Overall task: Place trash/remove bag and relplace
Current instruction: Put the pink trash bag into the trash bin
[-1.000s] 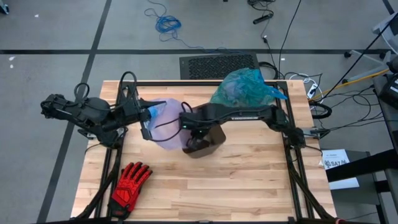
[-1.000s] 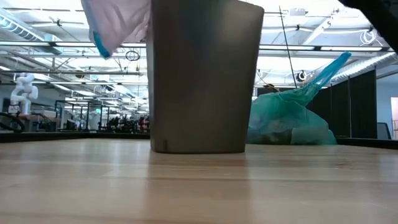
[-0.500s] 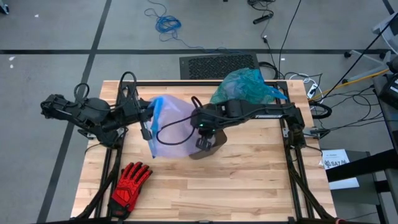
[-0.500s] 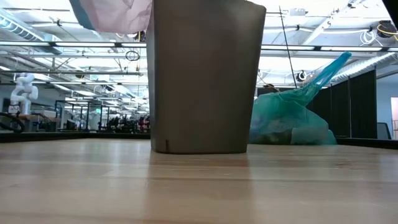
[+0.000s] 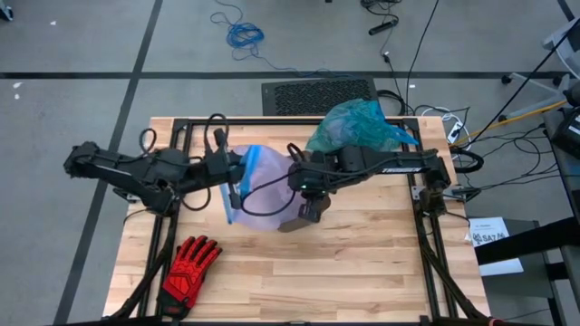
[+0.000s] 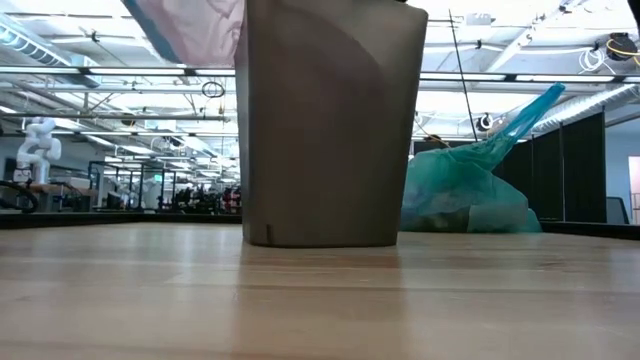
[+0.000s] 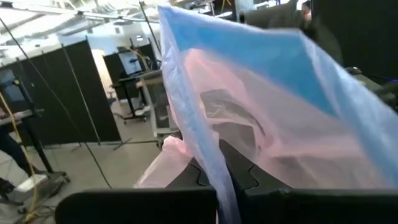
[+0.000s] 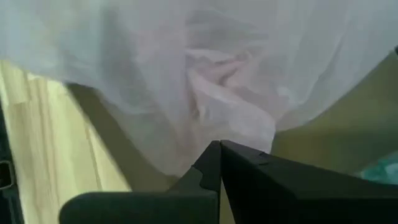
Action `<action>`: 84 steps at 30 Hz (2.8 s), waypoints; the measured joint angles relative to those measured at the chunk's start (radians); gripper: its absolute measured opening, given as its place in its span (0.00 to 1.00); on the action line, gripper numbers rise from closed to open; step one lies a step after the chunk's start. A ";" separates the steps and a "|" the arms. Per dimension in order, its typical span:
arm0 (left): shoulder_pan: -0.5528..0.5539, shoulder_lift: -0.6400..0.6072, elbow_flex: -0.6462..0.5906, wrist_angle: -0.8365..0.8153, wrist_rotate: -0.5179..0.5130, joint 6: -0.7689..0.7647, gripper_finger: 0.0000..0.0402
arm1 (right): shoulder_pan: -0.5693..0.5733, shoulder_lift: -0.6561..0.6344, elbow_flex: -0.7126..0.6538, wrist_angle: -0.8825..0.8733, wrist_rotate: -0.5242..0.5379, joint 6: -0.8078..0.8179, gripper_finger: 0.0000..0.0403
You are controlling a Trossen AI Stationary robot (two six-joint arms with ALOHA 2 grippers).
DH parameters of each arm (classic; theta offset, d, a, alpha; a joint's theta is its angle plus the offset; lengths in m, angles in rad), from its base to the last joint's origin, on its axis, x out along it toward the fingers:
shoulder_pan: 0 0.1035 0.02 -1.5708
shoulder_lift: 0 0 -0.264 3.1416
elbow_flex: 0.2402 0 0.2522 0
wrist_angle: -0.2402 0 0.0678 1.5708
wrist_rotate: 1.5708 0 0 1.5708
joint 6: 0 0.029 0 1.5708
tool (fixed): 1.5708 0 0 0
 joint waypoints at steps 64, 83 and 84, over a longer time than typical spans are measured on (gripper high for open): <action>0.098 -0.167 -0.191 0.158 0.137 -0.075 0.00 | -0.287 0.055 -0.200 0.511 -0.216 -0.166 0.00; 0.097 -0.187 -0.190 0.111 0.102 -0.074 0.00 | -0.433 0.181 -0.200 0.545 -0.226 -0.435 0.00; 0.097 -0.190 -0.190 0.104 0.098 -0.076 0.00 | -0.433 0.188 -0.199 0.544 -0.229 -0.434 0.00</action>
